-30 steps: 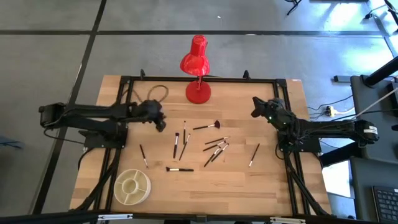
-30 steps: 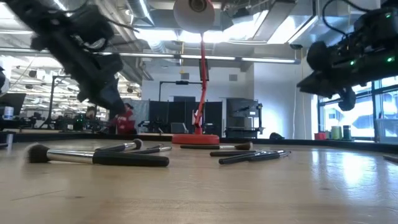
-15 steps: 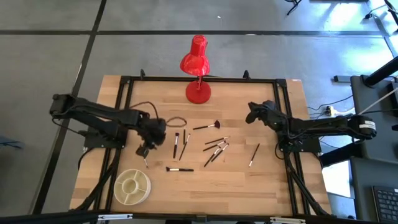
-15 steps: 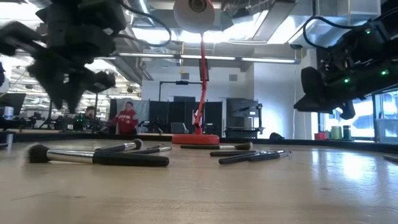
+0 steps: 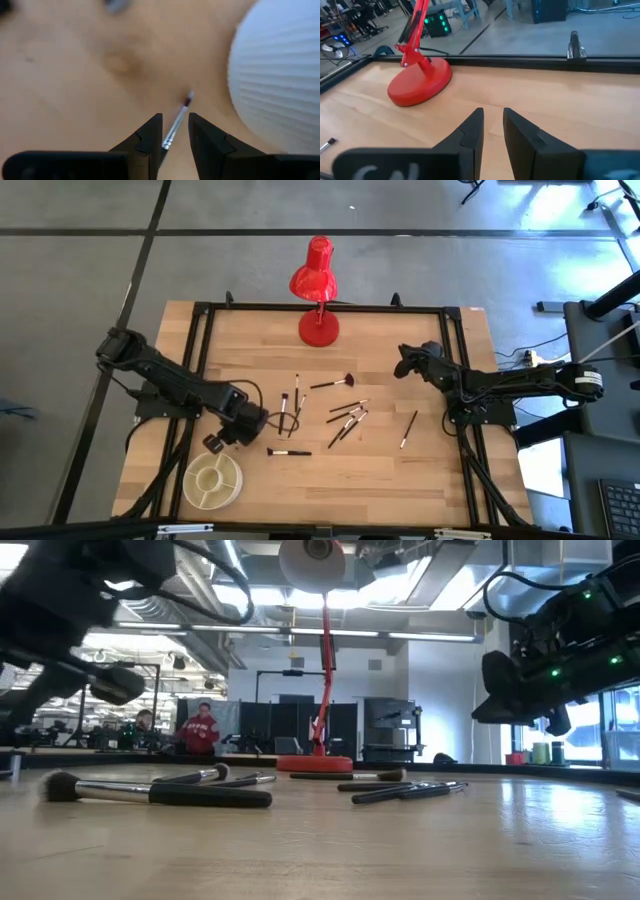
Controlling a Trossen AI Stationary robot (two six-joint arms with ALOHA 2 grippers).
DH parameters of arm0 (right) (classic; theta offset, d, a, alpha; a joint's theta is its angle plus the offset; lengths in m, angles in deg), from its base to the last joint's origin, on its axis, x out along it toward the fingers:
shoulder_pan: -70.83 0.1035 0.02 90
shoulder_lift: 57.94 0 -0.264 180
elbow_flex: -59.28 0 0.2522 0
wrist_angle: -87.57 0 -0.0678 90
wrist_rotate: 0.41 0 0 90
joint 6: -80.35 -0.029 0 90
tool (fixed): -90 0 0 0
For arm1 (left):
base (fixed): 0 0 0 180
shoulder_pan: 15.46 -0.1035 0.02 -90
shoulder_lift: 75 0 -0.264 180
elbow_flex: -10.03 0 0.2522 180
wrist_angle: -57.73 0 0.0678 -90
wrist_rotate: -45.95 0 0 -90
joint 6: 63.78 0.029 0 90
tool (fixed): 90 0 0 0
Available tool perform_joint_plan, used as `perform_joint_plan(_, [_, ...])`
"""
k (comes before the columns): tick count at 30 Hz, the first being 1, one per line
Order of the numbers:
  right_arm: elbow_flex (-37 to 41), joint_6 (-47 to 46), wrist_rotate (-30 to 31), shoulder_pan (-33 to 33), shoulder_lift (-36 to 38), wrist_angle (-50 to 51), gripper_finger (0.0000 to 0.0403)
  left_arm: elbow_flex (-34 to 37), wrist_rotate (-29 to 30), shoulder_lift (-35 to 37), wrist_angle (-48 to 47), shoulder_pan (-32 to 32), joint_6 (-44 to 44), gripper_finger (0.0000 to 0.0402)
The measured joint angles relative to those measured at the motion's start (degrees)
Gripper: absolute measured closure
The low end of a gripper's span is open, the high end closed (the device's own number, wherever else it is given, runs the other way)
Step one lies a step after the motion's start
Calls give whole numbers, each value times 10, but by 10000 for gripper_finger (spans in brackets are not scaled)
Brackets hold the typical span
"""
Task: Put items in baskets/containers
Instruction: Put the eyeshadow brush into the pen organizer
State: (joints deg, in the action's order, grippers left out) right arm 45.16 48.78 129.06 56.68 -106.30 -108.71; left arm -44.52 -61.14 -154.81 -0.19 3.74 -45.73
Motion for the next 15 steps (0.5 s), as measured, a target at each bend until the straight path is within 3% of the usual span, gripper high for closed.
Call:
perform_joint_plan(6, [0,6,0,0,0,-20,329,0,44,-20,-7,34,25,309])
perform_joint_plan(15, [0,8,0,0,0,-36,329,3,32,-54,-4,61,27,321])
